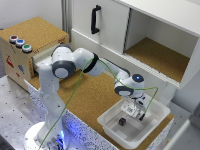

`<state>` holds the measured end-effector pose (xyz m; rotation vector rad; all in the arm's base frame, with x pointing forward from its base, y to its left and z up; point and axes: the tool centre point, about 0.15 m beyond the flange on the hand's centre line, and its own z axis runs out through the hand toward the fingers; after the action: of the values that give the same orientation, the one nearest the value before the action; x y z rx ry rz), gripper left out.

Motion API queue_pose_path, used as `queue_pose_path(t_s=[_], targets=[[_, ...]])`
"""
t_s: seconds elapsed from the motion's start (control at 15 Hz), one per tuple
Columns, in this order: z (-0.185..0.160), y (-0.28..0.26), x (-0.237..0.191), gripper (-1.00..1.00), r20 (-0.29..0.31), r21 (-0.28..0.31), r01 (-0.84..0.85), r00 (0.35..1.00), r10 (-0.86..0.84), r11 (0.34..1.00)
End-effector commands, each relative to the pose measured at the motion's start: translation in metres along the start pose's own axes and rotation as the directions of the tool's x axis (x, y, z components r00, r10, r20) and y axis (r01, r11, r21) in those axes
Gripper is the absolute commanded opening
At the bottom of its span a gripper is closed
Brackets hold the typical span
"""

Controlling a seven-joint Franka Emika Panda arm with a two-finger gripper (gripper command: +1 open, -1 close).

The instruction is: Place the pink block on the table

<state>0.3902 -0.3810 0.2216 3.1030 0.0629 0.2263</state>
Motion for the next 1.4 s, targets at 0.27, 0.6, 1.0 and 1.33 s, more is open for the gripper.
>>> queue_pose_path(t_s=[0.27, 0.6, 1.0, 1.33], targets=[[-0.074, -0.013, 0.013, -1.0, -0.133, 0.058, -0.047, 0.99, 0.054, 0.997], [-0.163, -0.1, 0.018, -1.0, -0.159, 0.083, 0.093, 0.984, -0.079, 0.992], [-0.151, -0.191, 0.01, -1.0, -0.064, 0.068, 0.08, 0.995, -0.076, 0.994], [-0.111, -0.233, 0.014, -1.0, 0.002, 0.031, -0.057, 0.998, 0.057, 0.998]])
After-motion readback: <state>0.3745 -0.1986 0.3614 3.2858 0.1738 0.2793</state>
